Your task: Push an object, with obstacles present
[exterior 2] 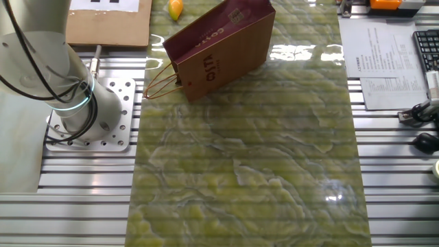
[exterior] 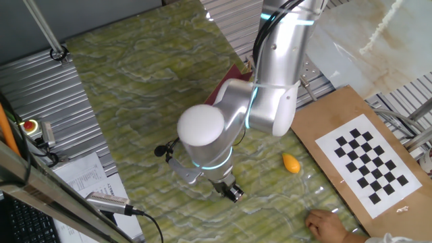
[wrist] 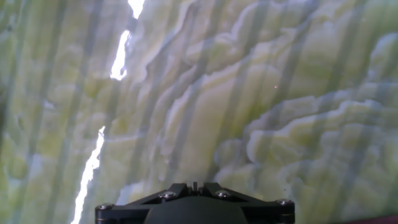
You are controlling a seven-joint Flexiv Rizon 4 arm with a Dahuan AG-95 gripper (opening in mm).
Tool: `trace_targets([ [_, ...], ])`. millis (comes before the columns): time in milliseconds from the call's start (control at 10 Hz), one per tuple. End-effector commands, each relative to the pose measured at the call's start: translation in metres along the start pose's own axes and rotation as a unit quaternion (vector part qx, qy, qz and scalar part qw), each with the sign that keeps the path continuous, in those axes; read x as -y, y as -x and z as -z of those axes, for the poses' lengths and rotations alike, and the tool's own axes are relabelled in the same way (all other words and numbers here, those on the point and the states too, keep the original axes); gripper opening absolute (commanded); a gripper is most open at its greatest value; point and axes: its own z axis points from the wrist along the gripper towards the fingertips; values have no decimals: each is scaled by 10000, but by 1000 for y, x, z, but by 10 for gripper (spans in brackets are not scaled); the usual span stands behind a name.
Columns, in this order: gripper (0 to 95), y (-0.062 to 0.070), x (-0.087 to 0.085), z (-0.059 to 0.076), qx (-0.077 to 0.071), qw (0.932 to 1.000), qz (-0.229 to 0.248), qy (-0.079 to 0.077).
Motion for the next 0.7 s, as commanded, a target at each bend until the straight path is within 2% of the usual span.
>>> trace_targets([
  [100, 0, 3, 0, -2, 100, 9998, -159, 4],
  [400, 0, 13, -7, 1, 128, 9995, -282, 103],
  [700, 0, 13, -14, -3, 146, 9991, -354, 166],
])
